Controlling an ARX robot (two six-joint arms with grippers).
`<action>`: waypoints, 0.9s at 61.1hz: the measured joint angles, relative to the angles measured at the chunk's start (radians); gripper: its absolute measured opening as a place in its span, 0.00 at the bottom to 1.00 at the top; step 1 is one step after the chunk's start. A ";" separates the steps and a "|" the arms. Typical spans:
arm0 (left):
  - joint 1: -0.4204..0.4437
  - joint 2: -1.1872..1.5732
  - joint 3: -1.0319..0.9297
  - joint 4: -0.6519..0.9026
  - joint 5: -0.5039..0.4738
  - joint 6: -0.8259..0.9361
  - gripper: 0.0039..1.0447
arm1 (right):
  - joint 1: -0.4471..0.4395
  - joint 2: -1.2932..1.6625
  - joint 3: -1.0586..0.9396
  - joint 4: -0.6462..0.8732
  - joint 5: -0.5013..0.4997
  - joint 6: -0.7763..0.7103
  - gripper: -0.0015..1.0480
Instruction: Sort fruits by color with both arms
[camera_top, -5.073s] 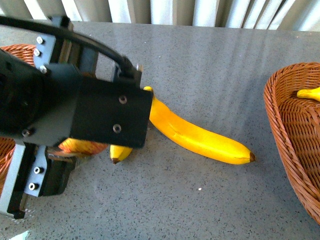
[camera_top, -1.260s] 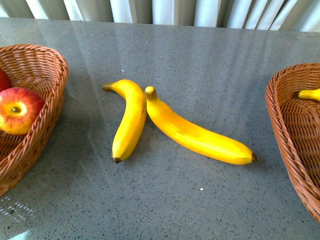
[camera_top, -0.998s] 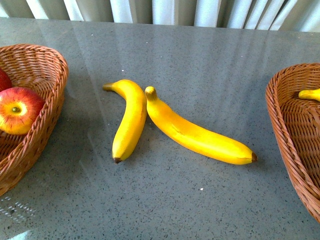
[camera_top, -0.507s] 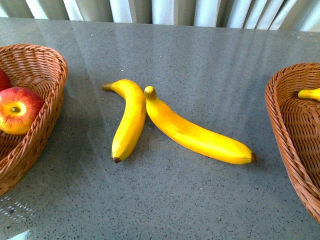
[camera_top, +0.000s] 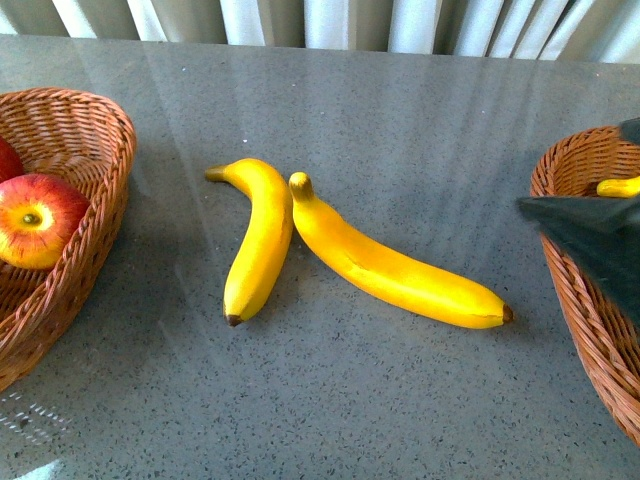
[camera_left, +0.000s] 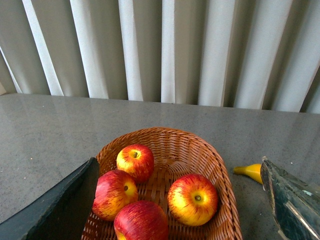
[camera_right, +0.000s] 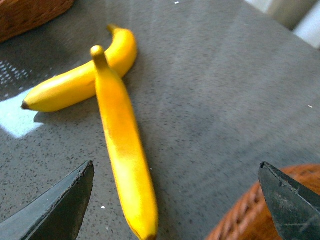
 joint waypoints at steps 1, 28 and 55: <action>0.000 0.000 0.000 0.000 0.000 0.000 0.91 | 0.013 0.027 0.015 -0.004 -0.003 -0.011 0.91; 0.000 0.000 0.000 0.000 0.000 0.000 0.91 | 0.129 0.459 0.287 -0.076 -0.011 -0.121 0.91; 0.000 0.000 0.000 0.000 0.000 0.000 0.91 | 0.150 0.603 0.357 -0.088 -0.012 -0.092 0.91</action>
